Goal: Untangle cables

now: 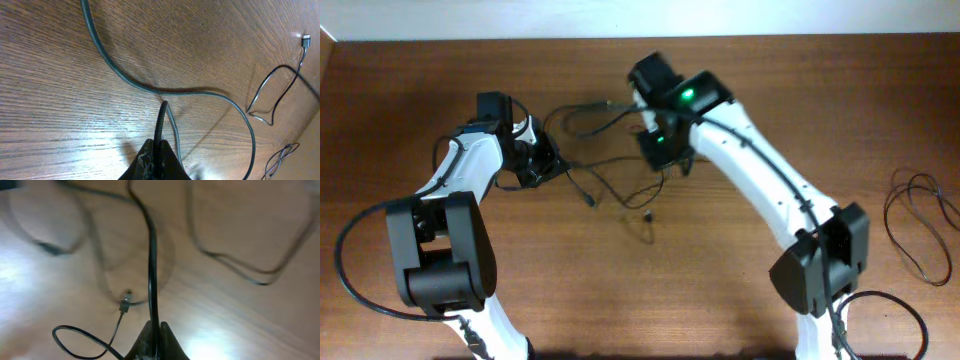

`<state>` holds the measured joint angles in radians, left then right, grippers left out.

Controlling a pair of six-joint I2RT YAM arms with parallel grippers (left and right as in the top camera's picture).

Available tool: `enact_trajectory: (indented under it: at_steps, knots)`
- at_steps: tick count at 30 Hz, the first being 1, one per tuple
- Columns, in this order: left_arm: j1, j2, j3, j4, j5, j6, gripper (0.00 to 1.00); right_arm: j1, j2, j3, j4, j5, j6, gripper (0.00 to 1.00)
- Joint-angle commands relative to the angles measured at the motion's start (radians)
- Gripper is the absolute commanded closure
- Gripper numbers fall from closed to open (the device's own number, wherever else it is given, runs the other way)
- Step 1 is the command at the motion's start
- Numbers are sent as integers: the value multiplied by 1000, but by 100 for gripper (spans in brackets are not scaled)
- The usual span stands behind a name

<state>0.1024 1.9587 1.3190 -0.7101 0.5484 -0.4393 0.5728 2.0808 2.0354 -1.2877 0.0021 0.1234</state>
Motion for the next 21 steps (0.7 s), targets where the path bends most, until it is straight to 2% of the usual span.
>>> enact_trajectory:
  at_steps: [1, 5, 12, 15, 19, 21]
  knots:
    - [2, 11, -3, 1, -7, -10, 94, -94, 2, -2, -8, 63, -94, 96]
    - [2, 11, -3, 1, -6, -10, 94, -195, 3, -53, 24, 63, -94, 96]
    - [2, 11, -3, 1, -7, -10, 93, -294, 3, -212, 238, 63, -94, 96]
    - [2, 11, -3, 1, -7, -10, 93, -318, 3, -295, 359, 63, -101, 96]
    - [2, 11, -3, 1, -7, -10, 93, -333, 3, -400, 557, 63, -216, 96]
    - [2, 11, -3, 1, -7, -10, 93, -333, 3, -455, 653, 64, -225, 92]
